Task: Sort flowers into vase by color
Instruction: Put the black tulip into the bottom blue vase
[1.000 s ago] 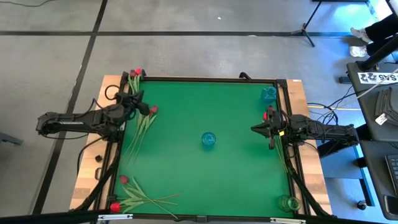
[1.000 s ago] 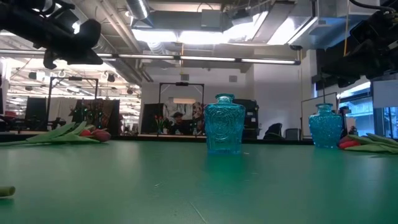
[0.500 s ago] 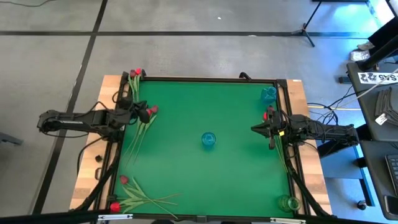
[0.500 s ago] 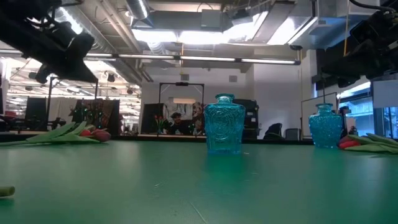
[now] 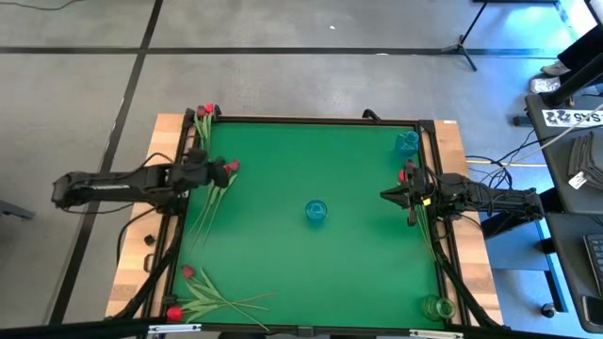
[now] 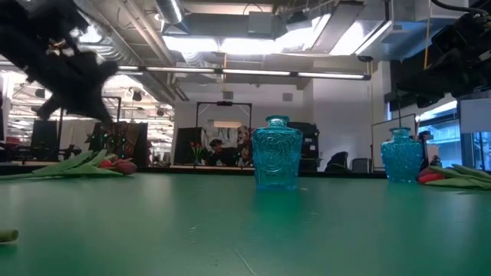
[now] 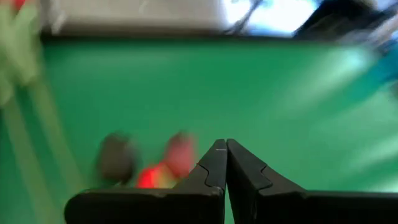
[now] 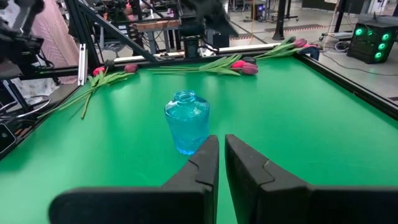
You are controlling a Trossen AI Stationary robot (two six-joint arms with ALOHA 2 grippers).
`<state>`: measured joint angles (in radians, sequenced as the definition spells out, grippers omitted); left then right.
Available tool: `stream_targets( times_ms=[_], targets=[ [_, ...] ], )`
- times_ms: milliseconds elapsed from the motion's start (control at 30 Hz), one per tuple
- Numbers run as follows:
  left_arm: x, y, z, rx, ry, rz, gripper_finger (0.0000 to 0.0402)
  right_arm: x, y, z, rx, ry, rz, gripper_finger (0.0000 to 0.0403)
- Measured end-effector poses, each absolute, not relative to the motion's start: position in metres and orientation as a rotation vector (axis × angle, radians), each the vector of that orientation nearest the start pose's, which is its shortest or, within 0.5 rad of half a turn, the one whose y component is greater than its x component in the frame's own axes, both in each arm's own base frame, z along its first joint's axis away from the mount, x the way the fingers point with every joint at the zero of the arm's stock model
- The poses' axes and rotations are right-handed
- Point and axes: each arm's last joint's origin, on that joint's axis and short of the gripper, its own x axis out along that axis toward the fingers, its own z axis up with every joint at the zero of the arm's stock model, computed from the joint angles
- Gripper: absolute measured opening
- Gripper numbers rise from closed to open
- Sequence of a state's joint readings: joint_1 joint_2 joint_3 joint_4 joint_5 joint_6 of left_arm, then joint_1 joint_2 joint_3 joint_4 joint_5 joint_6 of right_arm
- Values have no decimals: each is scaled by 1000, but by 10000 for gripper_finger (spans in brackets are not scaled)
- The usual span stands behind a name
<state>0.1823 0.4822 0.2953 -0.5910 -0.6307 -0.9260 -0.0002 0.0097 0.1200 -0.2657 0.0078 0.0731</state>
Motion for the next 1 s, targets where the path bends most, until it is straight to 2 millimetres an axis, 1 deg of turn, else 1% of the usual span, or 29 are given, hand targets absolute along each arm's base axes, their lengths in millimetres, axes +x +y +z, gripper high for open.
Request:
stream_targets(
  times_ms=[133, 300, 367, 567, 633, 733, 833, 1000],
  targets=[
    [102, 49, 161, -699, 502, 1170, 0, 88, 0, 178, 72, 155, -14, 30],
    [105, 63, 153, -730, 563, 1251, 7, 88, 0, 178, 72, 155, -14, 30],
    [103, 66, 155, -751, 591, 1267, 14, 88, 0, 178, 72, 155, -14, 30],
    [106, 74, 185, -776, 574, 1269, 55, 88, 0, 178, 72, 155, -14, 30],
    [106, 75, 189, -820, 586, 1267, 72, 88, 0, 178, 72, 155, -14, 30],
    [101, 73, 184, -899, 693, 1305, 93, 88, 0, 178, 72, 155, -14, 30],
    [97, 74, 175, -919, 785, 1410, 100, 88, 0, 178, 72, 155, -14, 30],
    [110, 84, 167, -905, 795, 1399, 96, 88, 0, 178, 72, 155, -14, 30]
  ],
)
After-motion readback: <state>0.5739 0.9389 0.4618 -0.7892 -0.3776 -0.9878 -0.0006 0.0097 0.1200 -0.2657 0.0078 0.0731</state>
